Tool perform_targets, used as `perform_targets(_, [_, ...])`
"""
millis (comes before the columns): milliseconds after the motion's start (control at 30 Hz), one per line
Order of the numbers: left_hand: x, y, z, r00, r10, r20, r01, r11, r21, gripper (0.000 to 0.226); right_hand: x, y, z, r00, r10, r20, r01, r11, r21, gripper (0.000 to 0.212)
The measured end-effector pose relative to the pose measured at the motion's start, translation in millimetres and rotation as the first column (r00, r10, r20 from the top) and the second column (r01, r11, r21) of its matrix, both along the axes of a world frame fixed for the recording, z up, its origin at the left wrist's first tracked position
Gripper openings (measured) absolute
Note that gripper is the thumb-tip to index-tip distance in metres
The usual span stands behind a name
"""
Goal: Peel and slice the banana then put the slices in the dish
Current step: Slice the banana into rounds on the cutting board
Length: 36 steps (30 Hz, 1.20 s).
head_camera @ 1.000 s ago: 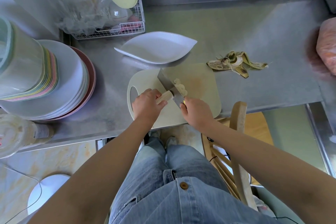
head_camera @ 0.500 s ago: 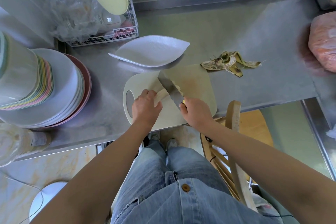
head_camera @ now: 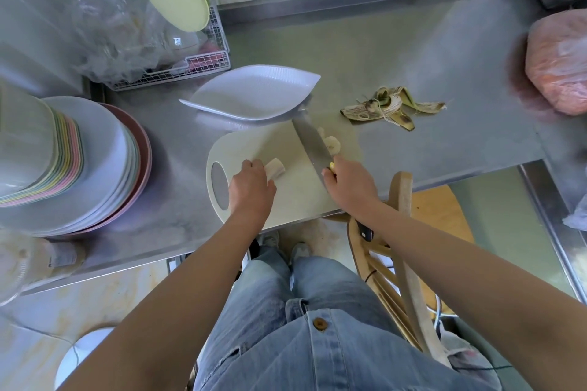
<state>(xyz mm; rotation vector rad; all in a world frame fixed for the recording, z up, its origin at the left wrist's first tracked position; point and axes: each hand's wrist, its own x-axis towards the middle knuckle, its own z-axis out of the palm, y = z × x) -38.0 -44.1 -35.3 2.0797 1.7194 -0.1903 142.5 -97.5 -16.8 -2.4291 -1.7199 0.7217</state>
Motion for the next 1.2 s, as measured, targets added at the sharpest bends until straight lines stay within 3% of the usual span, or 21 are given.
perform_targets(400, [-35.1, -5.8, -0.4, 0.999, 0.008, -0.051, -0.008, 1.0, 0.012, 0.035, -18.9, -1.9, -12.4, 0.996, 0.092, -0.007, -0.092, 0.996, 0.004, 0.022])
perform_targets(600, [-38.3, -10.0, -1.6, 0.999, 0.013, -0.034, -0.012, 0.999, 0.031, 0.034, -3.3, 2.5, -11.2, 1.0, -0.022, 0.012, 0.022, 1.0, 0.008, 0.024])
perform_targets(833, [-38.2, -8.2, 0.2, 1.0, 0.006, -0.01, -0.005, 1.0, 0.025, 0.034, -12.9, 2.1, -13.7, 0.995, 0.098, -0.016, -0.098, 0.995, 0.008, 0.023])
perform_targets(1033, [-37.9, -9.7, 0.1, 1.0, 0.018, -0.005, -0.018, 0.999, 0.032, 0.033, 3.4, 3.9, -6.9, 0.999, -0.042, 0.03, 0.041, 0.999, 0.031, 0.023])
perform_targets(1200, [-37.3, -9.1, 1.8, 1.0, 0.004, -0.02, -0.003, 0.999, 0.043, 0.032, -7.9, 0.5, -6.3, 0.994, 0.107, -0.034, -0.107, 0.994, -0.004, 0.022])
